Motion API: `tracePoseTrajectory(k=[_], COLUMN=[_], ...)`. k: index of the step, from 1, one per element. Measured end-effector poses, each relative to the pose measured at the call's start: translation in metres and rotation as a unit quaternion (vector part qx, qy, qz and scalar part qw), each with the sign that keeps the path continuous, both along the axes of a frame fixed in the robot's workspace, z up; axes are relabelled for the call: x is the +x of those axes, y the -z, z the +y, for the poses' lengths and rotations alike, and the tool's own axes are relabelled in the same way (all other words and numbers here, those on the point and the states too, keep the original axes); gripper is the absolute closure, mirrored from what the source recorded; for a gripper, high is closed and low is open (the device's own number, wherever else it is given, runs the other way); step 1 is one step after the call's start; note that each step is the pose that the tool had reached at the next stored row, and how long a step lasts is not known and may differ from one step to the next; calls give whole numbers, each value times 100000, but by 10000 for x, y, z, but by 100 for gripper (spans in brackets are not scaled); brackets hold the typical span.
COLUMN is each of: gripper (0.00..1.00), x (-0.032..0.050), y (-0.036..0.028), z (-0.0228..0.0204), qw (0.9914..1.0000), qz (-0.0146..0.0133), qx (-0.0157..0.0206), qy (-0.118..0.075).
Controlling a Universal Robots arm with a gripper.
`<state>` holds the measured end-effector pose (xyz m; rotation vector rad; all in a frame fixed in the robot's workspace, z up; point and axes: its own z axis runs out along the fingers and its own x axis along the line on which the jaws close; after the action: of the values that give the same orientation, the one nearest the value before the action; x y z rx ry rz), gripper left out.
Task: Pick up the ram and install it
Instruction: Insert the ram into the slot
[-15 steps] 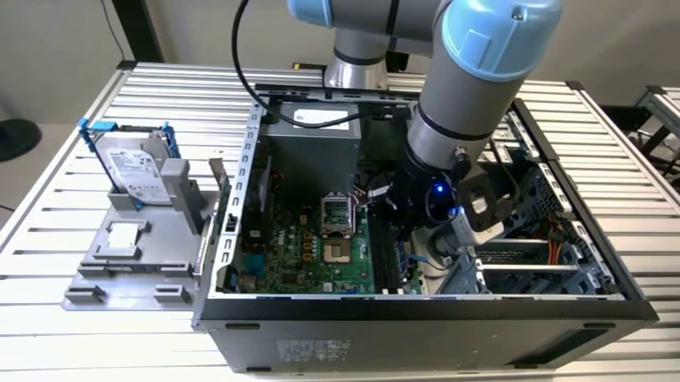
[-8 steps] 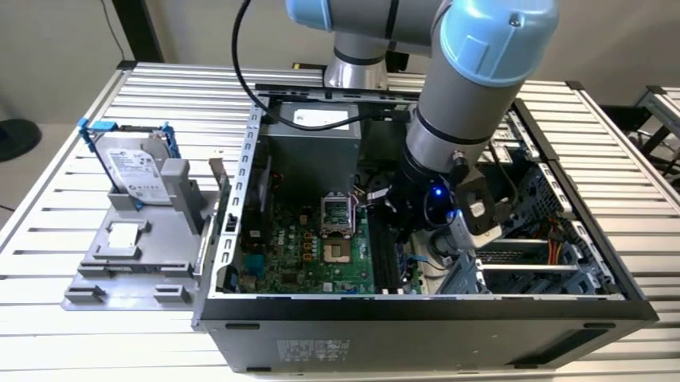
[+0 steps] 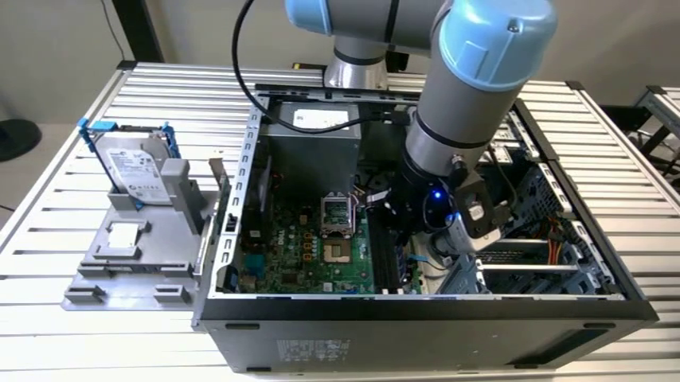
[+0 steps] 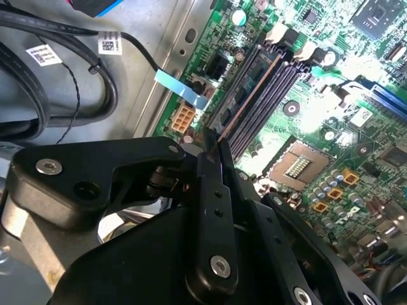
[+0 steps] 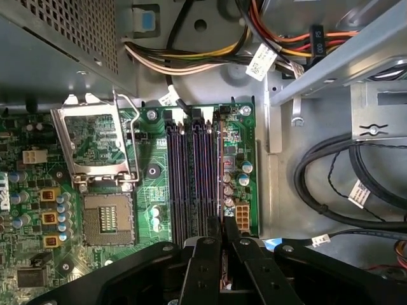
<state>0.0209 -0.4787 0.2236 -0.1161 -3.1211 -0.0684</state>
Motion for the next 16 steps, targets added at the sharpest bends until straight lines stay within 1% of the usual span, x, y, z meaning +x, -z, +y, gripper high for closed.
tracePoseTrajectory(k=[3,11,16], gripper=[100,100,100], x=[-4,-8,-9], y=[13,20,15], z=[-1,-1,-2], qw=[100000,100000,99999], qz=[-1,0,0], qx=[4,15,234], qy=[9,34,-247])
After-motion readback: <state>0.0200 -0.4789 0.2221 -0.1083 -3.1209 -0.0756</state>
